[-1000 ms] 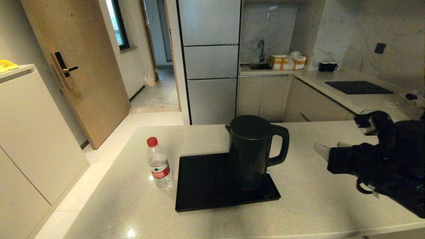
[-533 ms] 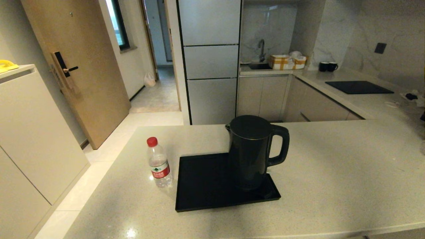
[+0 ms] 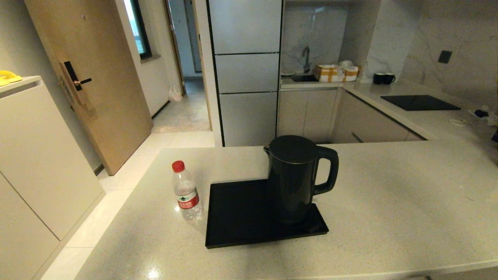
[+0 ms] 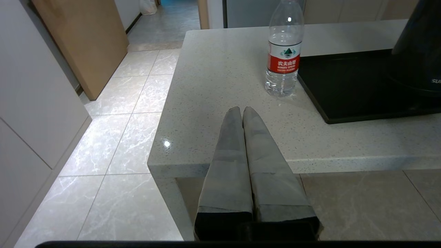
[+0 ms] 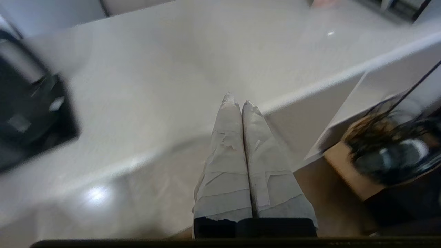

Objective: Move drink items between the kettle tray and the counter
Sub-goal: Return the bottled water to its original position

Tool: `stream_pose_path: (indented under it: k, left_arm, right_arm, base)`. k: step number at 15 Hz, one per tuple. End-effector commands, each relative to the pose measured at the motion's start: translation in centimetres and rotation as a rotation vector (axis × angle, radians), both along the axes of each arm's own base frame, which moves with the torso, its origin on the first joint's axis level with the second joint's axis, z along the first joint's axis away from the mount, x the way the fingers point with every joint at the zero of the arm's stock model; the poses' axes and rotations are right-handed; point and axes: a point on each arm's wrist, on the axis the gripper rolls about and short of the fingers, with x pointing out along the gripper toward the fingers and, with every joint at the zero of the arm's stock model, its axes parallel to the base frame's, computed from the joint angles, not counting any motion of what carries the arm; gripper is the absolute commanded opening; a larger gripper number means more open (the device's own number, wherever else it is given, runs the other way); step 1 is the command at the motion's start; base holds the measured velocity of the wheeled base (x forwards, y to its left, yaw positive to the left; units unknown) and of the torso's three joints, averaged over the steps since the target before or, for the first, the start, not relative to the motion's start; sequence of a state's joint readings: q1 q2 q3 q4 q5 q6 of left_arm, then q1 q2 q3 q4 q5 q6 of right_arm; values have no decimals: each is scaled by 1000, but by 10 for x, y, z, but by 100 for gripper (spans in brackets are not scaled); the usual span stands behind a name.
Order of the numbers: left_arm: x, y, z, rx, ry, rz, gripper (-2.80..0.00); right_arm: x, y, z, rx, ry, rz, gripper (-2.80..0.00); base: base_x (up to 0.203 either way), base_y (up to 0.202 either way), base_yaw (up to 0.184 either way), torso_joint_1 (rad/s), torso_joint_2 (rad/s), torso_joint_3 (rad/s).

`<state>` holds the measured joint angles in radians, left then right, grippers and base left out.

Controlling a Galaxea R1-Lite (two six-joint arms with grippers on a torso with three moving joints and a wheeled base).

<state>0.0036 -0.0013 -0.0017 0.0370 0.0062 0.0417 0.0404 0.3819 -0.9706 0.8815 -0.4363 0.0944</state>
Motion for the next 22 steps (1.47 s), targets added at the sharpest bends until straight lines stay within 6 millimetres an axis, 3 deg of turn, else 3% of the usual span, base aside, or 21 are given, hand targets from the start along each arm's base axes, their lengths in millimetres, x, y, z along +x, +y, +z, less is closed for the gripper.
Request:
stream_pose_path:
  k: [1,4,7,11,12,14,16,22]
  left_arm:
    - [0,0,0,0,1,-1,-280]
    - [0,0,0,1,0,-1,-280]
    - [0,0,0,1,0,-1,-280]
    - [0,0,0,1,1,-1,-280]
    - [0,0,0,1,0,-1,-280]
    - [0,0,0,1,1,-1,-280]
    - [0,0,0,1,0,-1,-280]
    - [0,0,0,1,0,-1,-280]
  right_arm:
    - [-37,11,-17,27,-108,59,-280]
    - [-43,10,-45,-24,-224,222,-280]
    - [-15,11,-75,-119,-267,315,-280]
    - [-2,11,-79,-182,-368,364,-280]
    - [12,12,-92,-182,-365,381,-280]
    - [43,12,-141,-153,-258,416,-280]
    - [55,13,-170,-99,-208,435,-280]
    - [56,13,-168,-76,-249,437,-280]
  base:
    - [0,0,0,0,0,0]
    - [0,0,0,0,0,0]
    - [0,0,0,0,0,0]
    - [0,0,0,0,0,0]
    - [0,0,0,0,0,0]
    - [0,0,0,0,0,0]
    - [0,0,0,0,0,0]
    - [0,0,0,0,0,0]
